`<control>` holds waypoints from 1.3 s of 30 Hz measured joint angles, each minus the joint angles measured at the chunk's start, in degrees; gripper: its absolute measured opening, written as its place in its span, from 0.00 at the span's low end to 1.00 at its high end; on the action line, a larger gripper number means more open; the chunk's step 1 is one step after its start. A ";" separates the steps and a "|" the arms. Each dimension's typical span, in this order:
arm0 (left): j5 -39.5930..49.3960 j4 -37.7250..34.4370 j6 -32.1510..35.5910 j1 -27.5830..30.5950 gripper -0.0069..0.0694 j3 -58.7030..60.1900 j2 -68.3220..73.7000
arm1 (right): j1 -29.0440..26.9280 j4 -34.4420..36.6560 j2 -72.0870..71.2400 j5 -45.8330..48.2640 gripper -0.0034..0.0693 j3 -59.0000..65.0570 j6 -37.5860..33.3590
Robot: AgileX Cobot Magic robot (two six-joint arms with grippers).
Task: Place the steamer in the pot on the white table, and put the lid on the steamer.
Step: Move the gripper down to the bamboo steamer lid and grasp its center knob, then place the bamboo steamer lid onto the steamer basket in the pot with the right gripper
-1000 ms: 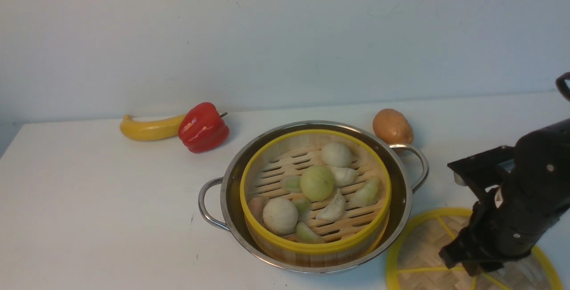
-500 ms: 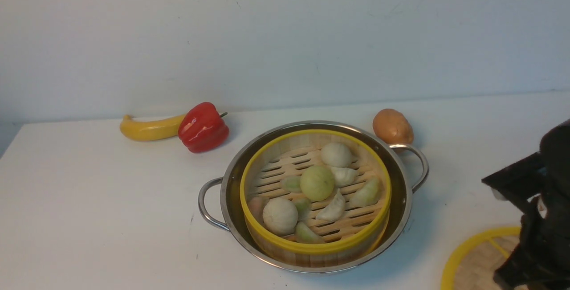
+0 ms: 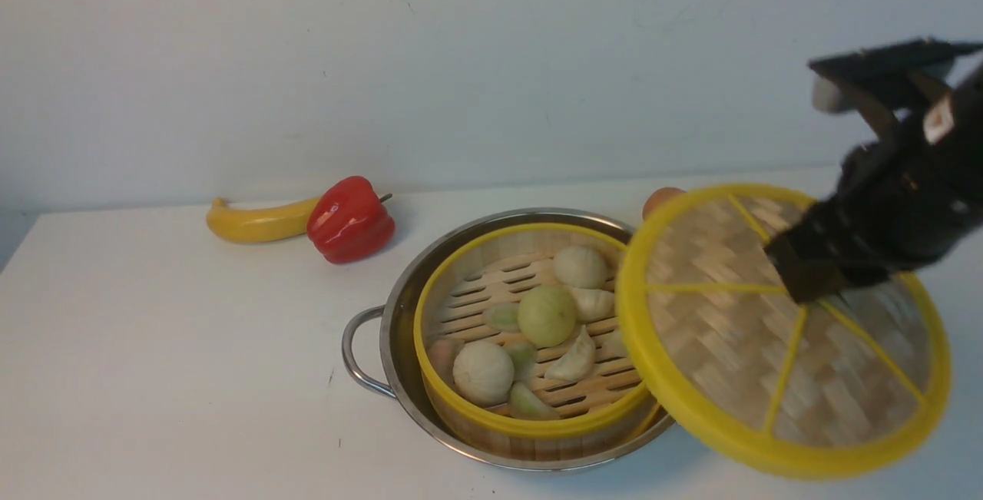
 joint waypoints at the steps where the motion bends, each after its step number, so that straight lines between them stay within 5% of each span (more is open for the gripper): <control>1: 0.00 0.00 0.00 0.00 0.09 0.00 0.01 | 0.84 0.08 1.83 0.00 0.24 -2.57 -0.15; 13: 0.00 0.00 0.00 0.00 0.09 0.00 0.01 | 11.79 -1.05 21.66 -0.13 0.24 -23.20 0.85; 39: 0.00 0.00 0.00 0.00 0.09 0.00 -0.06 | 12.40 -1.73 30.07 0.01 0.24 -25.31 -2.32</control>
